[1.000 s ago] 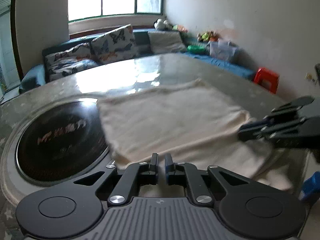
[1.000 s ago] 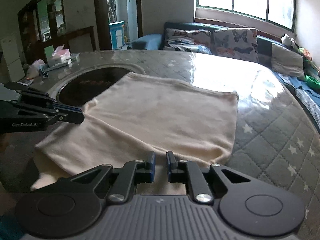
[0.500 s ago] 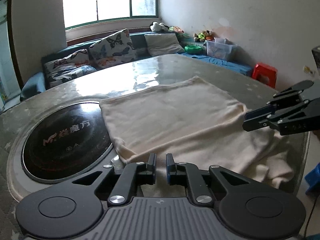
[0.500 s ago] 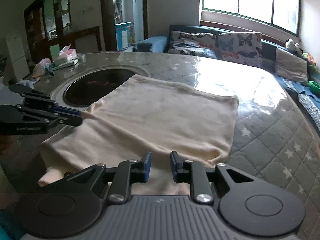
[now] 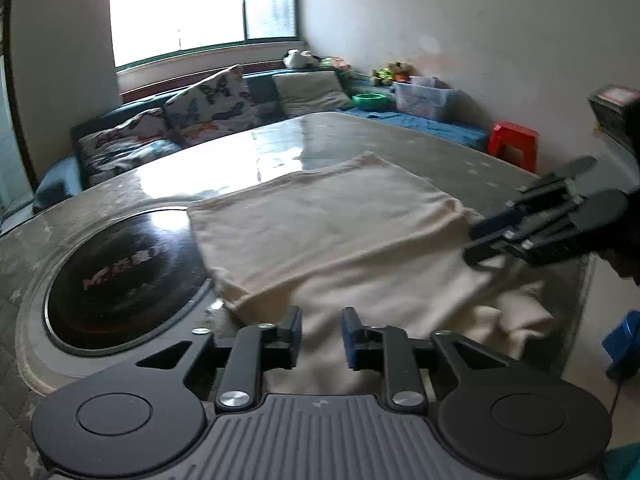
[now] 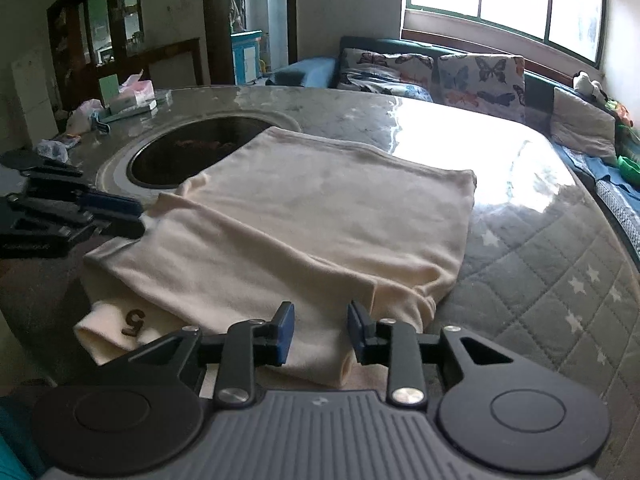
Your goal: Fold clothes
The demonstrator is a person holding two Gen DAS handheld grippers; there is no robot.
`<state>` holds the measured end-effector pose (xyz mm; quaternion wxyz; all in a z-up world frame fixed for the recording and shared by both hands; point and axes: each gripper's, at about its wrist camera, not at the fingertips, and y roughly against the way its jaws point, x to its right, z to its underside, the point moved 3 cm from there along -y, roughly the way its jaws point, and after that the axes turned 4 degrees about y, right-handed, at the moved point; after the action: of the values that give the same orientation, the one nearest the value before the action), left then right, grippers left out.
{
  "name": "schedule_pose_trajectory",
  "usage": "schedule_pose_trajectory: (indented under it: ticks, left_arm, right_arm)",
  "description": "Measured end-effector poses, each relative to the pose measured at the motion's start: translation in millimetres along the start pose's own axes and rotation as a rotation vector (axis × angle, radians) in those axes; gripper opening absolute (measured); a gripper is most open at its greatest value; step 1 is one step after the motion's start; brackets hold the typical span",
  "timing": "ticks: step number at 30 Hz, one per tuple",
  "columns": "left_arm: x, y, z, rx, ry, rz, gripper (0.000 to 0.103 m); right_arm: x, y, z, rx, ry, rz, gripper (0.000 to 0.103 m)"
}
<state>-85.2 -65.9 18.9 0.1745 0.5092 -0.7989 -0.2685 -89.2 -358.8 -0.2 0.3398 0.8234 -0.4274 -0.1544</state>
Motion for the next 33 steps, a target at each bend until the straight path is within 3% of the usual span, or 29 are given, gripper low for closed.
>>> schedule_pose_trajectory:
  ticks: [7, 18, 33]
  left_arm:
    - [27, 7, -12, 0.055, -0.053, 0.066, 0.032]
    - [88, -24, -15, 0.023, -0.155, 0.174, 0.032]
    - [130, -74, -24, -0.018, -0.194, 0.229, 0.029]
  right_arm:
    - [9, 9, 0, 0.009, -0.055, 0.022, 0.032]
    - [44, 13, 5, 0.0, -0.269, -0.1, 0.028]
    - [60, 39, 23, 0.032, -0.292, -0.007, 0.026]
